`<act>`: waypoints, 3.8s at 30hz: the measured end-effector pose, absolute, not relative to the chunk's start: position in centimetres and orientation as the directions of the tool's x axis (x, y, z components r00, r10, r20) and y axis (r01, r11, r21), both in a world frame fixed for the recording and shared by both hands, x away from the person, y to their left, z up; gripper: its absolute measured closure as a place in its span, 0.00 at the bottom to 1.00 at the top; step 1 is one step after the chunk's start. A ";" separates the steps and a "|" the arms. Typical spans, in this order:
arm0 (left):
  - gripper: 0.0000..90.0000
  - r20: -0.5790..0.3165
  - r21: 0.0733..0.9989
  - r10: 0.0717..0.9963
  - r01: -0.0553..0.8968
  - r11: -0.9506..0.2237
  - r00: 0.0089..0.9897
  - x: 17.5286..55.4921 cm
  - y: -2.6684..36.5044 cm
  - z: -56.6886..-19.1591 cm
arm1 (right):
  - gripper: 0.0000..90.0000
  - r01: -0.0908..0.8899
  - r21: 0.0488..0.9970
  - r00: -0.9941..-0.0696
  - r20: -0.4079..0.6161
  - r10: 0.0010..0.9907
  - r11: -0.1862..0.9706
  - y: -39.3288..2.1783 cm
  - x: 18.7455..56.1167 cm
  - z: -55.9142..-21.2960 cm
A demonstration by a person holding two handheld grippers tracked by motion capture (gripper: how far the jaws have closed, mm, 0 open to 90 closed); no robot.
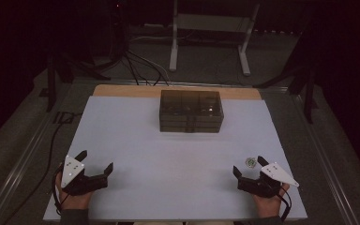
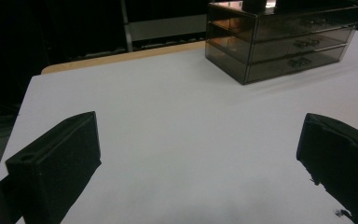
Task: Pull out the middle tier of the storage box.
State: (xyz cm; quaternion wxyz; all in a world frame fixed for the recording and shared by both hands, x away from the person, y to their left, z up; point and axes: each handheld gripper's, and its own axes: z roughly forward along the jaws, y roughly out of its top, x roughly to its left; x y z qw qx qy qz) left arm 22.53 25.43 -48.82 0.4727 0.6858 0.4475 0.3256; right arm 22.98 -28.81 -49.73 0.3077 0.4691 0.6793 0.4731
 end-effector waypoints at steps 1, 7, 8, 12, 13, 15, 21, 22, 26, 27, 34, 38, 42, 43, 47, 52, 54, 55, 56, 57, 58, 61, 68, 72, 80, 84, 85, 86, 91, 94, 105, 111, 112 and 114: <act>0.01 0.023 0.940 0.922 0.306 -0.153 0.388 22.5 25.4 -48.8 | 0.00 0.346 0.931 -0.371 0.026 0.928 0.112 -28.8 23.0 -49.7; 0.01 0.030 0.941 0.923 0.301 -0.155 0.384 22.4 25.4 -48.8 | 0.00 0.356 0.927 -0.378 0.028 0.926 0.118 -28.7 23.0 -49.8; 0.01 0.033 0.939 0.923 0.304 -0.160 0.384 22.4 25.4 -48.8 | 0.00 0.361 0.925 -0.375 0.025 0.927 0.121 -28.7 23.1 -49.8; 0.01 0.033 0.940 0.923 0.303 -0.159 0.383 22.4 25.4 -48.8 | 0.00 0.360 0.925 -0.372 0.027 0.928 0.117 -28.7 23.1 -49.8; 0.01 0.033 0.940 0.923 0.303 -0.159 0.383 22.4 25.4 -48.8 | 0.00 0.360 0.925 -0.372 0.027 0.928 0.117 -28.7 23.1 -49.8; 0.01 0.032 0.940 0.925 0.302 -0.156 0.380 22.4 25.5 -48.8 | 0.00 0.366 0.923 -0.375 0.034 0.926 0.114 -28.6 23.1 -49.9; 0.01 0.030 0.939 0.925 0.307 -0.156 0.380 22.6 25.5 -49.0 | 0.00 0.370 0.922 -0.388 0.044 0.921 0.112 -28.2 23.1 -49.6; 0.01 0.029 0.938 0.925 0.310 -0.156 0.380 22.6 25.4 -49.0 | 0.00 0.368 0.922 -0.387 0.040 0.921 0.115 -28.1 23.0 -49.5; 0.01 0.033 0.936 0.923 0.312 -0.163 0.384 22.7 25.3 -49.1 | 0.00 0.372 0.920 -0.410 0.047 0.911 0.120 -27.3 23.2 -49.1; 0.01 0.033 0.937 0.922 0.310 -0.163 0.385 22.7 25.3 -49.1 | 0.00 0.372 0.920 -0.410 0.047 0.911 0.120 -27.3 23.2 -49.1; 0.01 0.024 0.937 0.925 0.313 -0.152 0.378 22.7 25.5 -49.1 | 0.00 0.381 0.914 -0.422 0.036 0.906 0.141 -25.8 23.7 -48.7; 0.01 0.028 0.935 0.924 0.318 -0.160 0.383 22.7 25.4 -49.1 | 0.00 0.378 0.915 -0.428 0.041 0.903 0.137 -25.3 24.0 -48.7; 0.01 0.028 0.934 0.923 0.320 -0.162 0.385 22.8 25.3 -49.2 | 0.00 0.376 0.918 -0.422 0.050 0.905 0.124 -24.9 24.3 -48.7; 0.01 0.027 0.933 0.923 0.322 -0.161 0.384 22.9 25.3 -49.2 | 0.00 0.374 0.919 -0.421 0.052 0.905 0.121 -24.8 24.4 -48.7; 0.01 0.022 0.931 0.923 0.329 -0.158 0.384 23.0 25.4 -49.4 | 0.00 0.374 0.921 -0.417 0.061 0.907 0.110 -24.5 24.6 -48.6; 0.01 0.023 0.932 0.922 0.326 -0.160 0.386 23.0 25.3 -49.3 | 0.00 0.382 0.918 -0.415 0.068 0.907 0.106 -23.9 25.1 -48.6; 0.01 0.019 0.933 0.923 0.326 -0.154 0.384 23.0 25.4 -49.3 | 0.00 0.386 0.917 -0.410 0.071 0.909 0.103 -23.5 25.4 -48.6; 0.01 0.016 0.933 0.924 0.326 -0.151 0.383 23.0 25.4 -49.3 | 0.00 0.384 0.918 -0.410 0.071 0.909 0.101 -23.4 25.5 -48.6; 0.01 0.016 0.933 0.924 0.326 -0.151 0.383 23.0 25.5 -49.3 | 0.00 0.381 0.919 -0.408 0.072 0.910 0.098 -23.1 25.6 -48.5; 0.01 0.017 0.933 0.924 0.326 -0.152 0.382 23.0 25.5 -49.3 | 0.00 0.379 0.920 -0.409 0.073 0.909 0.097 -23.0 25.7 -48.5; 0.01 0.017 0.933 0.924 0.327 -0.152 0.382 23.0 25.5 -49.3 | 0.00 0.379 0.921 -0.413 0.077 0.908 0.094 -22.9 25.8 -48.5; 0.01 0.017 0.932 0.924 0.328 -0.153 0.383 23.0 25.5 -49.3 | 0.00 0.381 0.920 -0.411 0.078 0.908 0.093 -22.6 26.0 -48.5; 0.01 0.016 0.932 0.924 0.328 -0.152 0.382 23.0 25.5 -49.3 | 0.00 0.377 0.922 -0.416 0.081 0.906 0.090 -21.6 26.6 -48.5; 0.01 0.016 0.932 0.924 0.329 -0.152 0.381 23.0 25.5 -49.3 | 0.00 0.377 0.922 -0.411 0.081 0.908 0.088 -21.2 26.8 -48.4; 0.01 0.015 0.931 0.924 0.332 -0.152 0.382 23.0 25.5 -49.4 | 0.00 0.377 0.923 -0.392 0.086 0.916 0.075 -20.3 27.7 -48.3; 0.01 0.016 0.930 0.924 0.334 -0.154 0.383 23.1 25.5 -49.4 | 0.00 0.380 0.922 -0.387 0.091 0.918 0.069 -19.9 28.1 -48.3; 0.01 0.015 0.930 0.924 0.334 -0.154 0.383 23.1 25.4 -49.4 | 0.00 0.381 0.922 -0.386 0.089 0.918 0.071 -19.9 28.2 -48.3; 0.01 0.015 0.930 0.923 0.334 -0.154 0.383 23.1 25.4 -49.4 | 0.00 0.383 0.921 -0.384 0.091 0.919 0.068 -19.7 28.3 -48.2; 0.01 0.014 0.930 0.923 0.334 -0.153 0.384 23.1 25.4 -49.4 | 0.00 0.392 0.918 -0.374 0.096 0.922 0.064 -19.2 28.9 -48.2; 0.01 0.011 0.930 0.923 0.335 -0.151 0.385 23.1 25.4 -49.4 | 0.00 0.402 0.913 -0.364 0.095 0.927 0.065 -18.8 29.3 -48.3; 0.01 0.015 0.930 0.921 0.333 -0.156 0.389 23.1 25.4 -49.4 | 0.00 0.389 0.919 -0.352 0.081 0.933 0.067 -17.3 30.6 -47.8; 0.01 0.015 0.930 0.920 0.333 -0.157 0.391 23.1 25.4 -49.4 | 0.00 0.379 0.923 -0.349 0.077 0.934 0.066 -16.6 31.2 -47.4; 0.01 0.016 0.930 0.920 0.333 -0.158 0.391 23.1 25.4 -49.4 | 0.00 0.378 0.923 -0.348 0.076 0.934 0.066 -16.5 31.3 -47.4; 0.01 0.015 0.930 0.920 0.333 -0.156 0.391 23.1 25.4 -49.4 | 0.00 0.378 0.923 -0.347 0.077 0.935 0.064 -16.3 31.6 -47.3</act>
